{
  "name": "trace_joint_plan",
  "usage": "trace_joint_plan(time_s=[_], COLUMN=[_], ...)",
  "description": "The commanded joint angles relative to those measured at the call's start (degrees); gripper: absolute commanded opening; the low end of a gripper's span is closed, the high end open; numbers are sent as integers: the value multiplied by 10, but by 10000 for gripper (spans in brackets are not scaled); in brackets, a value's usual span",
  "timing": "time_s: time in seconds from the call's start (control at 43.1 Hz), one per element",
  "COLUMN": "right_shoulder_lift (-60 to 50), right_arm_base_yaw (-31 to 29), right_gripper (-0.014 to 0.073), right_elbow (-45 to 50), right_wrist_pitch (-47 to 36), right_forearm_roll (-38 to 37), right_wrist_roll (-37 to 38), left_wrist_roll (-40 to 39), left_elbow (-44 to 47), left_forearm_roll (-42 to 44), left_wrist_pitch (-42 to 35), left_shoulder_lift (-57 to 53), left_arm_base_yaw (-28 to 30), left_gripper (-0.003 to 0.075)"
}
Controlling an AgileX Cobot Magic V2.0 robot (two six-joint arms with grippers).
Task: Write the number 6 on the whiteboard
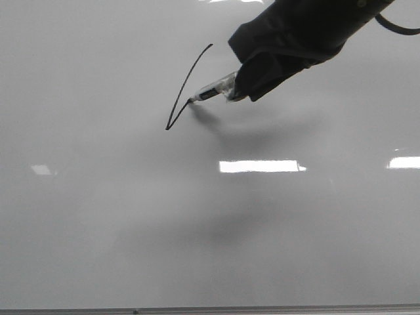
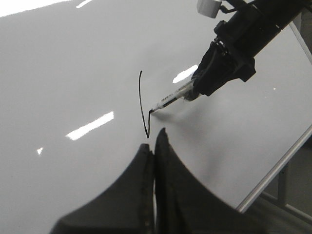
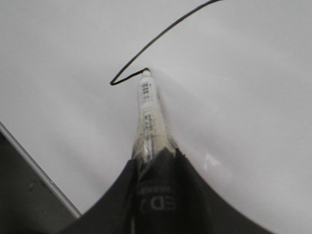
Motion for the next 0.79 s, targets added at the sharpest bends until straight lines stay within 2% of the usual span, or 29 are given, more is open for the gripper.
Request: trace_joint_plan(time_s=[0.0,0.163,0.302,0.534,0.604,0.72,0.767], right_shoulder_lift=[-26,-13,13,-120,-155,-188,-194], right_arm_base_yaw=[-14,8,47,58,58,62,66], right_gripper=[-62,-62,-62,-62,-62,-62,-62], right_elbow=[-14,-26,-54,27,52,64,64], right_wrist_pitch=[-38,-55,10,65,94,136,144], right_forearm_roll=[-7,-9,-31,-35,-42,-43,-43], right_wrist_roll=[-3,-4,-14,-14,-20,-40,-43], left_wrist_roll=[-4,-4,-4,-4,-4,15,44], left_elbow=[-15,-15,-15,-15,-16,-46,-61], left_forearm_roll=[-4,-4,-4,-4,-4,-4,-6], left_wrist_pitch=[-45,-45,-45,-39,-20,62,83], left_shoulder_lift=[4,4,4,4,13,70,102], left_arm_base_yaw=[0,0,0,0,0,-4,-8], left_gripper=[-20,-20,-20,-20,-20,-14,20])
